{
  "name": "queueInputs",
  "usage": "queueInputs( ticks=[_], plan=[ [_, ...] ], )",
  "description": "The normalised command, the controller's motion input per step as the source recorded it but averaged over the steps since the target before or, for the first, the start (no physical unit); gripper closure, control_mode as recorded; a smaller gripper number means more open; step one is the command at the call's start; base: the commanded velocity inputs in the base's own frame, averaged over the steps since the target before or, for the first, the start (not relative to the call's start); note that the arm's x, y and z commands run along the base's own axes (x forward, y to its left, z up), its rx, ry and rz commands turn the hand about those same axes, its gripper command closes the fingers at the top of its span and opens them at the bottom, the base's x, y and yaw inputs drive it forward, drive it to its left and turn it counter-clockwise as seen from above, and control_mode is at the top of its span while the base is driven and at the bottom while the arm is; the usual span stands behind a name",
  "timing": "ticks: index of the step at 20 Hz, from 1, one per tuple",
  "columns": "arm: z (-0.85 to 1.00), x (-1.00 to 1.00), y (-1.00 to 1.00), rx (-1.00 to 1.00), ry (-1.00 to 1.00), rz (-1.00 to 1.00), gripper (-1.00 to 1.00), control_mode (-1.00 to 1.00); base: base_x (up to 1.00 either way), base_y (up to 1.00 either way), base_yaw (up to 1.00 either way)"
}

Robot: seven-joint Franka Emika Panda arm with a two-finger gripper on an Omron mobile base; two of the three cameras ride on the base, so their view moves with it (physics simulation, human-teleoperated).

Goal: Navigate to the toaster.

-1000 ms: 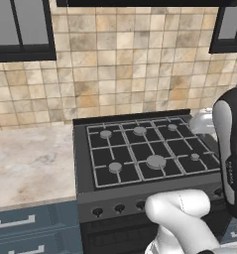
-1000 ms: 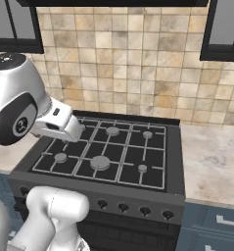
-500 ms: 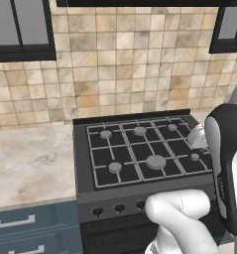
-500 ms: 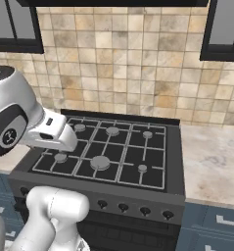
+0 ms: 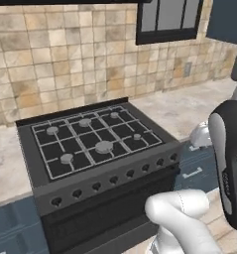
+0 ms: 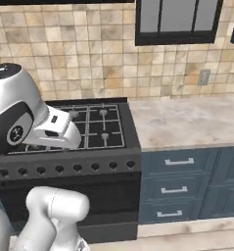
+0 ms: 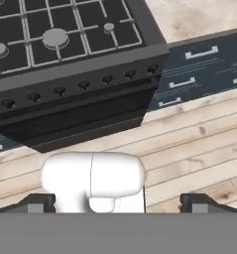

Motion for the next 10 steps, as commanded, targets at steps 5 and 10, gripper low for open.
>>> queueInputs(
  ticks=[5, 10],
  plan=[
    [0.00, 0.00, 0.00, 0.00, 0.00, 0.00, -1.00, 1.00, -0.07, -0.16, -0.93],
    [0.00, 0.00, 0.00, 0.00, 0.00, 0.00, -1.00, 1.00, -0.02, -0.24, -0.89]
  ],
)
